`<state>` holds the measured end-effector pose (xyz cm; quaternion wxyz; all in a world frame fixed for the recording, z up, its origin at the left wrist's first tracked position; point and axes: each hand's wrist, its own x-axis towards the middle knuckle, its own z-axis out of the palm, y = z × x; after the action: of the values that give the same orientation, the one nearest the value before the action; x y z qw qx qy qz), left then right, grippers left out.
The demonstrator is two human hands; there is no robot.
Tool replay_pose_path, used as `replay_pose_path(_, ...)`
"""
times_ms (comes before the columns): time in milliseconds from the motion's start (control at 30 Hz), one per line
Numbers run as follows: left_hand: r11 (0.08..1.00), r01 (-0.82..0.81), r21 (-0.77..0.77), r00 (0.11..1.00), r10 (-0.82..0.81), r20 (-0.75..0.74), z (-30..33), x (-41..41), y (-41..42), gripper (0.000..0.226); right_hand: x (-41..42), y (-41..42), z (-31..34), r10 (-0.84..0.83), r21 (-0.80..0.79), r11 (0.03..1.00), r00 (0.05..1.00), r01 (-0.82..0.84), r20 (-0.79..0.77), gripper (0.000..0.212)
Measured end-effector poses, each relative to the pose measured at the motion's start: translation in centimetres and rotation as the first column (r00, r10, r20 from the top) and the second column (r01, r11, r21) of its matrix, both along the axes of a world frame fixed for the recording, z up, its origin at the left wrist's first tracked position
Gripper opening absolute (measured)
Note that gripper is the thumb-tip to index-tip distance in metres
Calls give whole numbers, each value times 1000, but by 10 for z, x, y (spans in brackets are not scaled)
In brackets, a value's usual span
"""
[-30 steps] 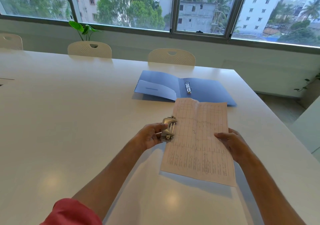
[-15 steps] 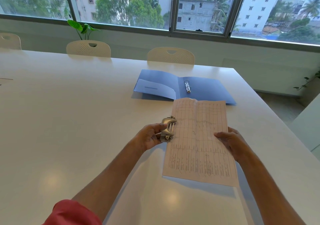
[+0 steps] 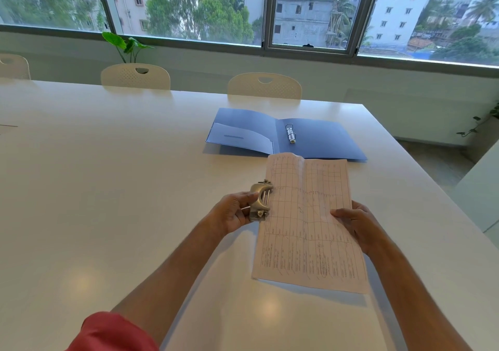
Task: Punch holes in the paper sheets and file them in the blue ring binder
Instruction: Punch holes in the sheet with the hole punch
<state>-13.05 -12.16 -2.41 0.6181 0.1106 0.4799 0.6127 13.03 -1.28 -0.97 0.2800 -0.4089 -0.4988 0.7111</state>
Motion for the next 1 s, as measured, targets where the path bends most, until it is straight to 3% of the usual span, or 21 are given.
replay_pose_path(300,993,-82,-88,987,68,-149,1,-2,3,17,-1,-3,-4,11,-6,1000,1000,-11,-11,29)
replay_pose_path(533,973,-193,-123,964,165,-208,-6,-7,6,26,-6,-5,-10,30,-5,1000,1000,-30,-9,28)
replay_pose_path(1000,982,-178,-68,965,161,-206,-3,-15,4,21,-12,2,-17,9,59,998,999,-11,40,25)
